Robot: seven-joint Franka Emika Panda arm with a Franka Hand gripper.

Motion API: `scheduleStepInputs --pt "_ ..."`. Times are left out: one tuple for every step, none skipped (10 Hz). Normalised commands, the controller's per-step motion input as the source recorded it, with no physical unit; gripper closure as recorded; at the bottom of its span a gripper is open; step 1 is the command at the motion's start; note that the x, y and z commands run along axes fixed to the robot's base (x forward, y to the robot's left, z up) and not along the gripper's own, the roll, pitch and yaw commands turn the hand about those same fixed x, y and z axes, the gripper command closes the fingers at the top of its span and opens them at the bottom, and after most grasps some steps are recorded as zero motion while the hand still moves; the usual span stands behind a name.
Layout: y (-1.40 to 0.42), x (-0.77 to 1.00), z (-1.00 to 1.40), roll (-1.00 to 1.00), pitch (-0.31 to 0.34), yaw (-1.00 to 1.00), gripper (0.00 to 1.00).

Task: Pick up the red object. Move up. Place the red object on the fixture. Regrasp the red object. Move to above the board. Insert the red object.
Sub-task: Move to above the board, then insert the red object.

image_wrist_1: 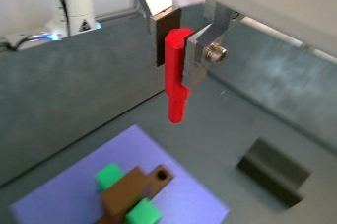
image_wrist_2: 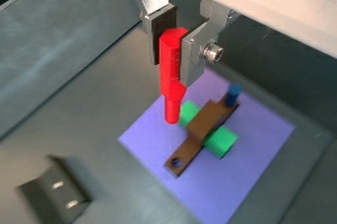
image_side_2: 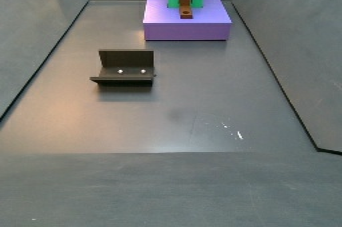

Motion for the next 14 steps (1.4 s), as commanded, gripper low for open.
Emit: scheduleStepInputs --pt "0.03 -0.07 0.00 -0.75 0.069 -0.07 1.00" --pt "0.02 -0.06 0.00 -0.47 0.018 -0.03 1.00" --pt "0.01 -0.05 0.00 -0.27 -0.006 -0.01 1.00" --pt "0.00 0.05 0.00 0.00 0.000 0.00 1.00" --pt "0.01 -0.06 -0.08 -0.03 -0.079 -0.14 1.00" --pt "0.63 0.00 -0.44 -0.33 -0.131 -0.14 1.00" --pt "0.69 0.01 -0.45 -0.32 -0.143 -0.11 1.00" --pt "0.70 0.05 -0.38 -0.34 -0.180 -0.07 1.00" --pt "0.57 0.09 -0.30 -0.39 -0.219 -0.04 1.00" --pt "0.00 0.00 -0.81 -0.05 -0.219 -0.06 1.00" --pt "0.00 0.00 -0.92 0.00 -0.160 -0.11 1.00" --pt "-0.04 -0.07 -0.88 0.08 -0.191 0.00 1.00" --pt "-0.09 -0.03 -0.82 0.07 -0.217 0.00 1.00" --pt "0.00 0.00 -0.47 0.04 -0.036 0.00 1.00"
